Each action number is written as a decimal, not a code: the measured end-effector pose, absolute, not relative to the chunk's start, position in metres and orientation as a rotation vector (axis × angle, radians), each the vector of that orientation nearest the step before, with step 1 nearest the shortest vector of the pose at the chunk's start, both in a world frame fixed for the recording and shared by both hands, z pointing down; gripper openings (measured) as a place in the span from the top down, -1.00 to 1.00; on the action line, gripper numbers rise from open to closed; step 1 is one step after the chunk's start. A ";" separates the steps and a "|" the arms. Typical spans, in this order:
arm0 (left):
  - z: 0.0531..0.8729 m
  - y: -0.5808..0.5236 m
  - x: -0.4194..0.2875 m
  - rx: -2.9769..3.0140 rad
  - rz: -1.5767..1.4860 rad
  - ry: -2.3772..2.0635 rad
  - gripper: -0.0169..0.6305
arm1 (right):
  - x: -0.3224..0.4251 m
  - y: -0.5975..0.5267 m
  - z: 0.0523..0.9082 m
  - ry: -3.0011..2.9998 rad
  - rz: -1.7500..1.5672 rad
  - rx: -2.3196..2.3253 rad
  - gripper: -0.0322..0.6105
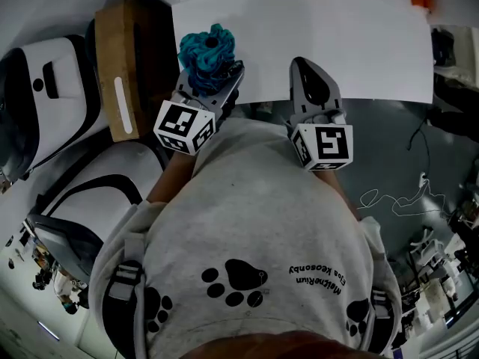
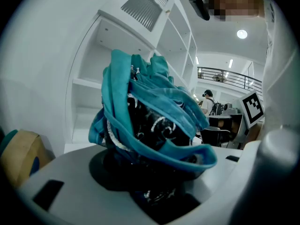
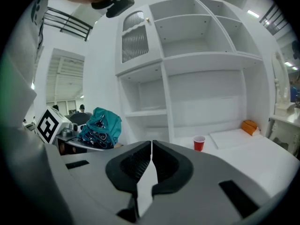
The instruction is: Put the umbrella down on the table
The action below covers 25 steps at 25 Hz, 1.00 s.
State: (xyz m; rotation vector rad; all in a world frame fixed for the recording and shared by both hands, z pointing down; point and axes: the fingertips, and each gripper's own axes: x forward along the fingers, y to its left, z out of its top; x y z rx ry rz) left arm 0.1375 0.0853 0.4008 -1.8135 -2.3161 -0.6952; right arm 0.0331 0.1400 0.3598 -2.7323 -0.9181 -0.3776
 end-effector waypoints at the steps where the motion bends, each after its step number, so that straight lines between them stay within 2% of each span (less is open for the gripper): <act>1: 0.404 0.087 0.137 -1.803 -0.706 -2.317 0.18 | 0.033 0.142 0.361 -0.924 -0.381 -2.726 0.79; 25: 0.474 0.141 0.144 -1.602 -0.888 -2.337 0.18 | 0.068 0.164 0.413 -0.903 -0.606 -2.662 0.79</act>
